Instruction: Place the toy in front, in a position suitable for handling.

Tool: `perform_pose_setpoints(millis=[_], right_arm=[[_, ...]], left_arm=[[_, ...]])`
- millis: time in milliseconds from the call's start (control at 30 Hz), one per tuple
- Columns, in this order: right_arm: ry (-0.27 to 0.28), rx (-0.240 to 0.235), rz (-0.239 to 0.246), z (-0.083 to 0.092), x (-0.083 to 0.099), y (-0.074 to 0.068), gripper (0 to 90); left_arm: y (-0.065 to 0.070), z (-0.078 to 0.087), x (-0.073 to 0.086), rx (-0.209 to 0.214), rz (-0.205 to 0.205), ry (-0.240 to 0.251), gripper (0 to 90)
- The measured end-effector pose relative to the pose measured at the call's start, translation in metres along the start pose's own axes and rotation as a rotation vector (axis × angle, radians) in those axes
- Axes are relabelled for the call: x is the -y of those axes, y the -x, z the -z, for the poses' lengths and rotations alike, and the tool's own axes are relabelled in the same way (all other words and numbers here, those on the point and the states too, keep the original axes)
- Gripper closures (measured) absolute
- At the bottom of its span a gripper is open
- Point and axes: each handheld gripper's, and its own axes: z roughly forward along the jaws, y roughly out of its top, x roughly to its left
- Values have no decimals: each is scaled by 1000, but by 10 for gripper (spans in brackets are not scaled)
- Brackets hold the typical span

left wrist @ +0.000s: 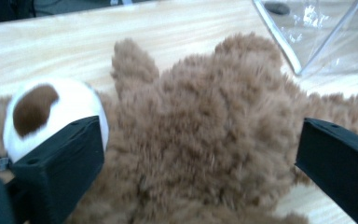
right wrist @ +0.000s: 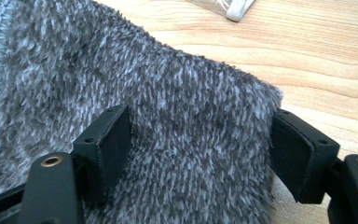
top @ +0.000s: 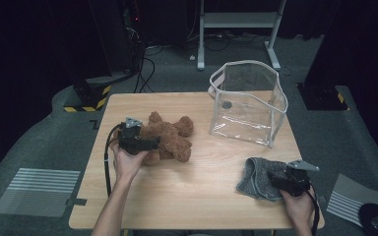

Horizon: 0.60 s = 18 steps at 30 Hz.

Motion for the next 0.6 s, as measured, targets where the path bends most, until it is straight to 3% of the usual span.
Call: perform_pose_setpoints(millis=[200,267,600], right_arm=[[0,0,-1,0,0,0,255],[0,0,0,0,0,0,255],[0,0,0,0,0,0,255]], left_arm=[[1,-9,-9,4,-2,-9,31],[-2,-16,-13,10,10,-42,12],[-7,-33,-16,13,17,-85,3]])
